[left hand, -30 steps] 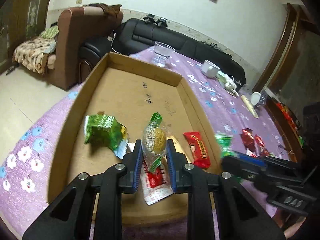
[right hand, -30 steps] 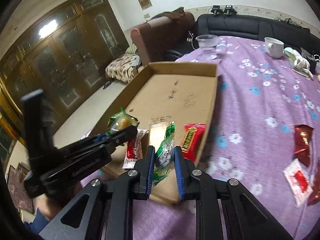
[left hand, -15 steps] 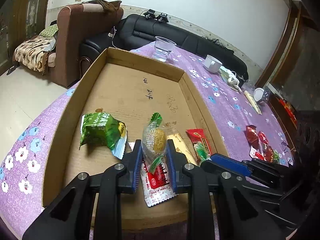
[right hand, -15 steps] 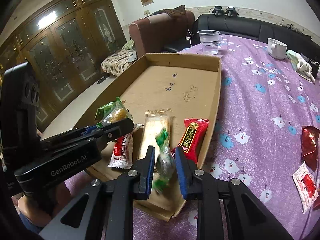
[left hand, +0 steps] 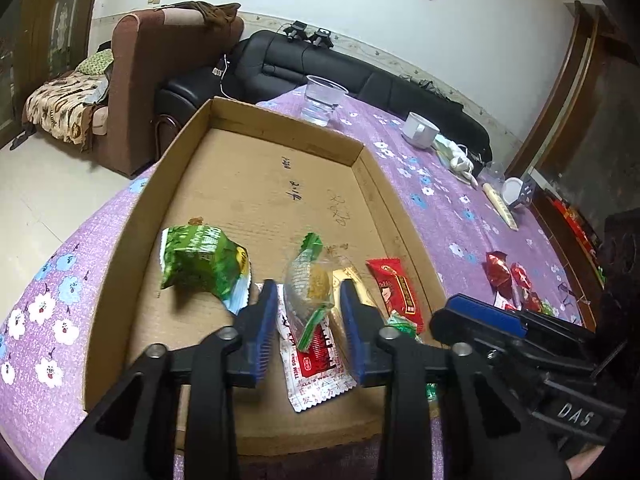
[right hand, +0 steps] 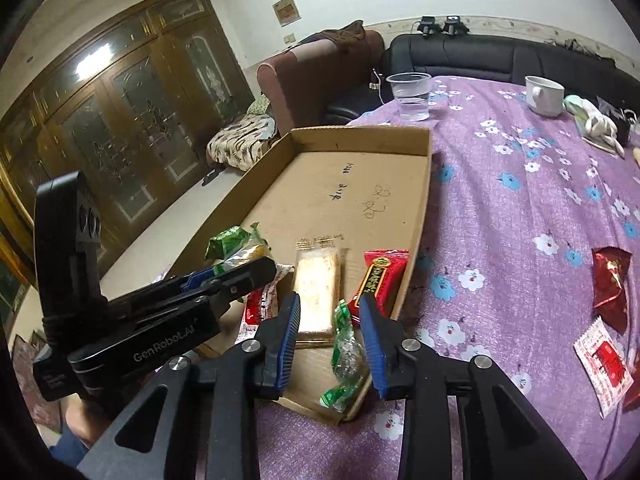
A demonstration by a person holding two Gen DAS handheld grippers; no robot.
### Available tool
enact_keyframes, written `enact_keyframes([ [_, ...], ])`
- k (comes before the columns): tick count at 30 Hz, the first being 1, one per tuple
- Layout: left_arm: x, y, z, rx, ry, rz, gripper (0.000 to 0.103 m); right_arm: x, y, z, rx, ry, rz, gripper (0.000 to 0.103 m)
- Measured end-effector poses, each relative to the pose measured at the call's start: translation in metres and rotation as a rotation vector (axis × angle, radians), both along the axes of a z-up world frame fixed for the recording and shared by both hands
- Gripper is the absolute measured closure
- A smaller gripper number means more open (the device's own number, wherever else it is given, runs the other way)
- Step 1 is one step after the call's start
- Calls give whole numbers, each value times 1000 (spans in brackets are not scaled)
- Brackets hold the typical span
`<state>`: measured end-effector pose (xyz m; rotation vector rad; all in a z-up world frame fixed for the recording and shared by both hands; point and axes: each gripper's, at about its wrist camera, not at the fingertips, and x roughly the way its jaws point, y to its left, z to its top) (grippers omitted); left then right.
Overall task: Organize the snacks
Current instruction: 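Open the left tool over the tray while the right tool releases its sweet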
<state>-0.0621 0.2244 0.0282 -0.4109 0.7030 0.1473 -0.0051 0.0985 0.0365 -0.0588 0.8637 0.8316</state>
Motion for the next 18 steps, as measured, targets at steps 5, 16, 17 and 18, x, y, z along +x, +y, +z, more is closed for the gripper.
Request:
enact_keyframes([
  [5,-4,3,3,-5,-25,24,58,2,-13,11,23,13,-28,70],
  [16,-9,6,6,-24,-20,61,58,5,-71,35,84,-12,-112,68],
  [17,-9,5,7,-20,-19,63,58,6,-77,36,91,-9,-120,68],
  [18,-9,2,9,-14,-21,61,58,9,-83,36,98,-4,-130,68],
])
